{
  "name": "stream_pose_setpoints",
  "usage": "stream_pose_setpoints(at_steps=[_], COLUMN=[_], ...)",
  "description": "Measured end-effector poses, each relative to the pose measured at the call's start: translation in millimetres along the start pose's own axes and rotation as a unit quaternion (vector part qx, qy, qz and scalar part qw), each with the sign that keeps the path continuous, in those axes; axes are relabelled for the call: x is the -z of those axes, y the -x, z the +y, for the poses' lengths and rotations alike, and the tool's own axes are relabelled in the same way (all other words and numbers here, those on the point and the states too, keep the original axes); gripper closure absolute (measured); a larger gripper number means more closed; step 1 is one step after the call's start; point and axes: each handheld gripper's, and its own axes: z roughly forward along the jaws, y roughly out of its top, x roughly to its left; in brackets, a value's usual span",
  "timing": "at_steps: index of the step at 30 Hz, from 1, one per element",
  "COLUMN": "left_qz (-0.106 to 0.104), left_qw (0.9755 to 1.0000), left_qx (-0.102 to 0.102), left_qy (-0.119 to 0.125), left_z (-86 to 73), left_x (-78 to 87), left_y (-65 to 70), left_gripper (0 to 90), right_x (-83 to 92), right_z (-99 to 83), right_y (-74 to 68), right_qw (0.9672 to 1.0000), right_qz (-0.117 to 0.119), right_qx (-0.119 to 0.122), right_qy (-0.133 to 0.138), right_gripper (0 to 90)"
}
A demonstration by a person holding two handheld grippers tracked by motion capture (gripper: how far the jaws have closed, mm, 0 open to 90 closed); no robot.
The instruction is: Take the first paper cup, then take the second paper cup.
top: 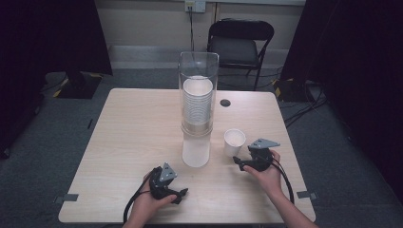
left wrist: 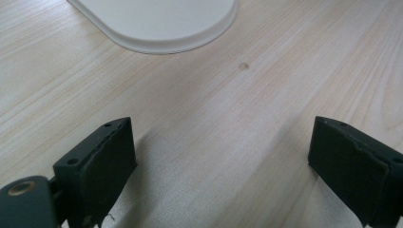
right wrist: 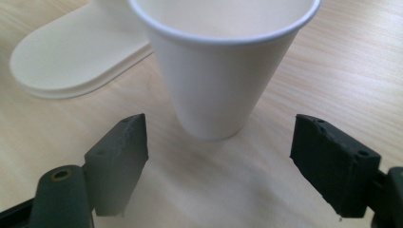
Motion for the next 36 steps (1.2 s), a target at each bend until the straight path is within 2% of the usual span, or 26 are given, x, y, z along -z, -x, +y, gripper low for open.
stream_pose_setpoints(at_steps=[5, 8, 16, 18, 25, 36], left_qz=[0.003, 0.000, 0.002, 0.002, 0.002, 0.002], left_qw=[1.0000, 1.0000, 1.0000, 1.0000, 1.0000, 1.0000], left_qx=[-0.002, 0.000, -0.002, -0.002, -0.002, -0.001], left_qy=[-0.006, 0.000, -0.007, -0.007, -0.007, -0.006], left_z=[0.5, 0.0, 0.5, 0.5, 0.5, 0.5], left_x=[0.8, 0.0, 0.9, 0.9, 0.9, 0.8], left_y=[0.0, -0.1, -0.2, -0.1, -0.1, 0.0], left_gripper=[8.0, 8.0, 8.0, 8.0, 8.0, 8.0], right_x=[15.2, 17.8, 4.8, 3.1, -5.3, -21.3], right_z=[0.4, 4.4, 18.3, 24.5, 50.0, 84.4], right_y=[-14.3, -25.2, -50.2, -55.2, -71.0, -73.0], right_qw=[0.9997, 0.9988, 0.9962, 0.9960, 0.9935, 0.9910], right_qz=[0.022, 0.047, 0.082, 0.082, 0.103, 0.121], right_qx=[0.012, 0.010, 0.028, 0.036, 0.046, 0.043], right_qy=[-0.003, -0.001, -0.008, -0.004, 0.012, 0.038], right_gripper=[21.6, 22.8, 22.0, 22.1, 22.3, 21.4])
